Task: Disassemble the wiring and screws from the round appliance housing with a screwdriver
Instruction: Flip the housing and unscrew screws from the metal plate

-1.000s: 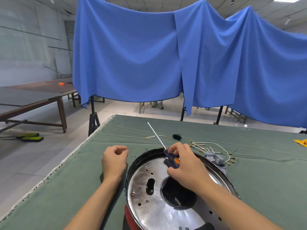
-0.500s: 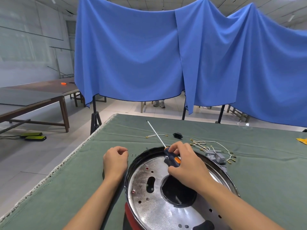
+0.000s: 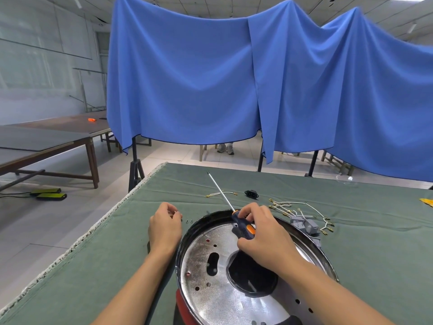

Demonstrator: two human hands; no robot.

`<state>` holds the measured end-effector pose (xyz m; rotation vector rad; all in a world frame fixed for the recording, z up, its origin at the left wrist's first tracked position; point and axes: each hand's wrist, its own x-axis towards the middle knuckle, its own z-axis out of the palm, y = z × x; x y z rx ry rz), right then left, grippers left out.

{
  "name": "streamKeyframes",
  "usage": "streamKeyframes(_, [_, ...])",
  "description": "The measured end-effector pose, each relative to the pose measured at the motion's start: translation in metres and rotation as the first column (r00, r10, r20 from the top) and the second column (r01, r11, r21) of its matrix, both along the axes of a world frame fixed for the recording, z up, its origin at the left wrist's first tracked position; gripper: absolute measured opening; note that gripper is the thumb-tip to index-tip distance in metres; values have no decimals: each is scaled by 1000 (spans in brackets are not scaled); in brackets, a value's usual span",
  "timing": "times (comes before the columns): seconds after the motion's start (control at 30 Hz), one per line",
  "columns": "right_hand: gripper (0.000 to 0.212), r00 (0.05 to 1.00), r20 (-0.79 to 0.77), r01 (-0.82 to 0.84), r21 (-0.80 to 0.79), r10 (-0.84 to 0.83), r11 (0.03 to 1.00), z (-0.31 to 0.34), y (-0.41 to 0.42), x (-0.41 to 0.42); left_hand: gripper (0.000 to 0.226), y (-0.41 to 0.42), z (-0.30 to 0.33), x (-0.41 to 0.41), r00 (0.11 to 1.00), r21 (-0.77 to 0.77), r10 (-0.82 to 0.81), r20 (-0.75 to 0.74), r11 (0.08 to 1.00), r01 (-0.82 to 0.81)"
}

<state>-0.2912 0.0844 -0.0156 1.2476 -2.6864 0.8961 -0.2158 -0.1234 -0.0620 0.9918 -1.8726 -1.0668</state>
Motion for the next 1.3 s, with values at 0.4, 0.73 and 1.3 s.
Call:
streamKeyframes(0.4, [42, 1000, 21, 11, -1, -11, 1000, 2, 0, 2, 15, -12, -5, -5, 988, -80, 73, 139, 995, -62])
streamKeyframes(0.73, [42, 999, 35, 11, 0, -11, 1000, 3, 1, 3, 19, -10, -5, -4, 980, -113, 18, 198, 994, 5])
streamKeyframes(1.3, [42, 999, 45, 16, -8, -16, 1000, 4, 1, 5, 21, -17, 1, -10, 904, -159, -86, 420, 973, 167])
